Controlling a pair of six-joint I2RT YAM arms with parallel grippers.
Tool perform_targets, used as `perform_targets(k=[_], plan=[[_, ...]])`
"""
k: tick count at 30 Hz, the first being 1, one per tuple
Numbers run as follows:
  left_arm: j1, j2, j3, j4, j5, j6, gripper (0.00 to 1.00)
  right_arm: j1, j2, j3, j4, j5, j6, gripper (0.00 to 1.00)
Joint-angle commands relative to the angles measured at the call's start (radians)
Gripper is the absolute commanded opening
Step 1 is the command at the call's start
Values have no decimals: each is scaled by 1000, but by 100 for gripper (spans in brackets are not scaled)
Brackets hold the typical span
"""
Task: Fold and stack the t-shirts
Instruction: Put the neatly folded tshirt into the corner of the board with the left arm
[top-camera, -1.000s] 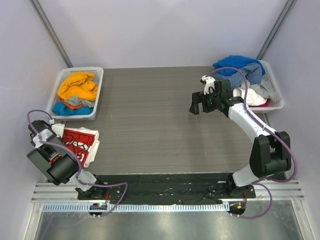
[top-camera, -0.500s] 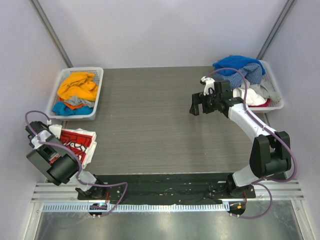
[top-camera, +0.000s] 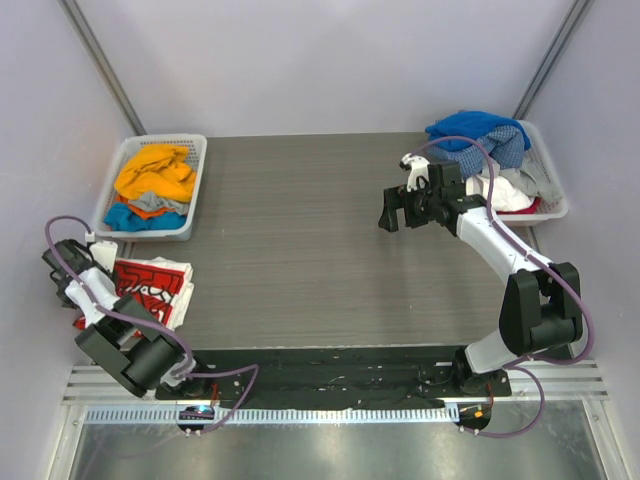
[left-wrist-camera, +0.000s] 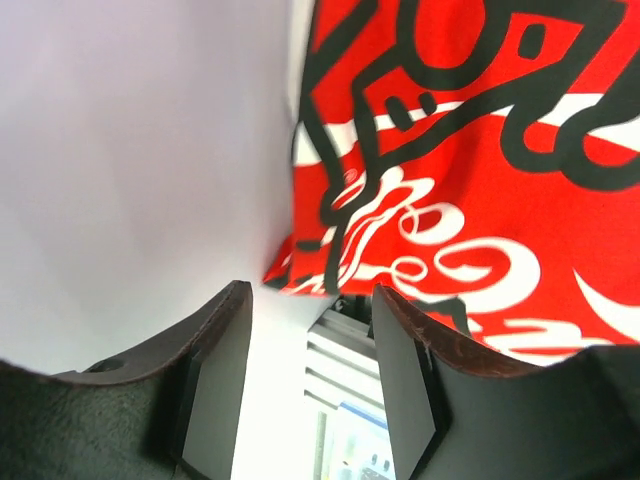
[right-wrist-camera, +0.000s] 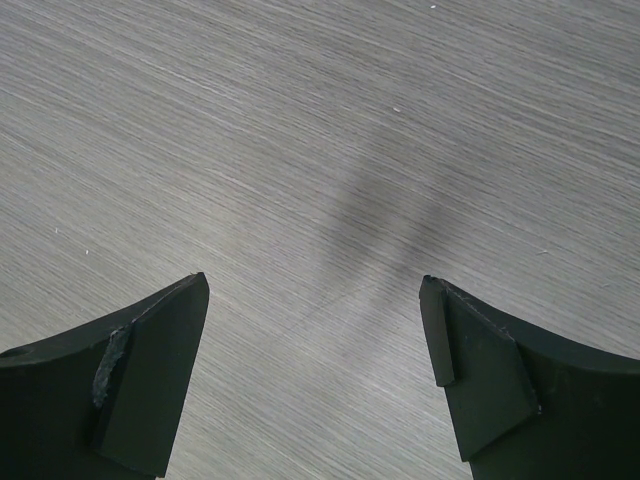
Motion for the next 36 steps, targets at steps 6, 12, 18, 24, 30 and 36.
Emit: perform_targets(k=[6,12,18,24,30,36], plan=[[8,-130,88,-169,170,-18,57,-1,-14,3,25,-24,-7,96],[-10,-49,194,-391,432,-44,65,-1,-15,9,19,-14,-7,96],[-24,83,336,-725,777,74,63,-1,-37,7,17,22,-19,98],[-183,100,446,-797,946,-97,52,8,-20,73,5,201,27,100],[-416,-90,325,-298,798,-609,71,17,15,111,-4,371,24,100],[-696,-66,364,-58,569,-794,80,28,77,170,31,462,18,100]])
